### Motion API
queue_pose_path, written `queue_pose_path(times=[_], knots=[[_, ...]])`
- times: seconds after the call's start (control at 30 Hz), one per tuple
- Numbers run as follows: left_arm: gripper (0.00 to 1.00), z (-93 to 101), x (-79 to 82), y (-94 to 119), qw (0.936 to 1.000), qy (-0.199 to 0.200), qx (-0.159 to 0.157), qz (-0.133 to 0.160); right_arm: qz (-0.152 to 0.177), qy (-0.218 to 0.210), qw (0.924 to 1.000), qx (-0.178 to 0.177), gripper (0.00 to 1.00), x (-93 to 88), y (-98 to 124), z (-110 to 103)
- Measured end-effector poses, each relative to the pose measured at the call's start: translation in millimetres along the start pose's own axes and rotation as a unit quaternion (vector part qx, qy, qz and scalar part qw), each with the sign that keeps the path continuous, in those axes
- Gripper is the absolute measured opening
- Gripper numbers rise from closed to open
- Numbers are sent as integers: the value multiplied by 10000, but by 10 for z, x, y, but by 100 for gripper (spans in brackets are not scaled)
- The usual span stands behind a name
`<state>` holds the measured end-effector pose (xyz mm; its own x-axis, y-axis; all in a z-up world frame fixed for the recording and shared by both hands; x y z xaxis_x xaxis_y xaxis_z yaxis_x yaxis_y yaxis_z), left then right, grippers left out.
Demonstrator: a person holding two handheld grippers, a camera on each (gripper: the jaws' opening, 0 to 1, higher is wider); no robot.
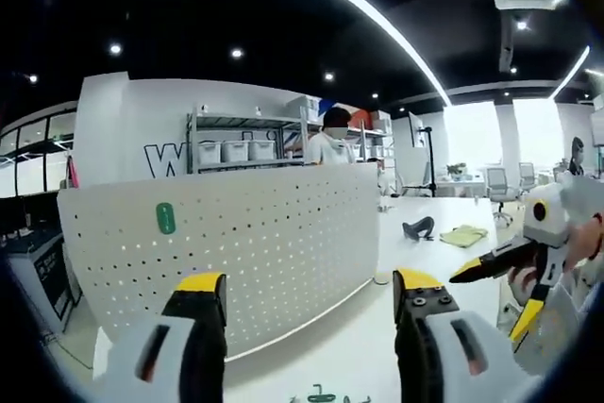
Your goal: Insert the hook assembly into the mounting plate slot until the hook locks in place.
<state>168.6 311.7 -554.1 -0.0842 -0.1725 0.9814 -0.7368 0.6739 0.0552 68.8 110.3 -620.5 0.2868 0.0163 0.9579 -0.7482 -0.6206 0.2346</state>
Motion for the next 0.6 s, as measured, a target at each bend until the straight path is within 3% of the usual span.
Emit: queue_pose_path(times=[0.17, 0.23, 0.6], knots=[[78, 129, -75, 106, 9998, 68, -192, 5, -21, 41, 10000, 3, 85, 0, 5, 5], [80, 177, -113, 135, 9994, 14, -300, -149, -73, 66, 10000, 11, 85, -17, -3, 4], [84, 327, -257, 420, 9989, 213, -384, -133, -131, 89, 9999, 7, 85, -38, -11, -3]])
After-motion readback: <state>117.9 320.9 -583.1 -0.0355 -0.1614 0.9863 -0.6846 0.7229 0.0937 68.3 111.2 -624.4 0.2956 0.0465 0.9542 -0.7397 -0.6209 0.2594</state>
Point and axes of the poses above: the point that each gripper's makers call its tool centre point, and the gripper's own axes: y roughly backward along the fingers, z roughly to its right, x roughly out of its top, the point moved 7 cm from there along y, roughly backward along the fingers, and after that the axes turned 8 degrees about -y, right-handed, at the moved point
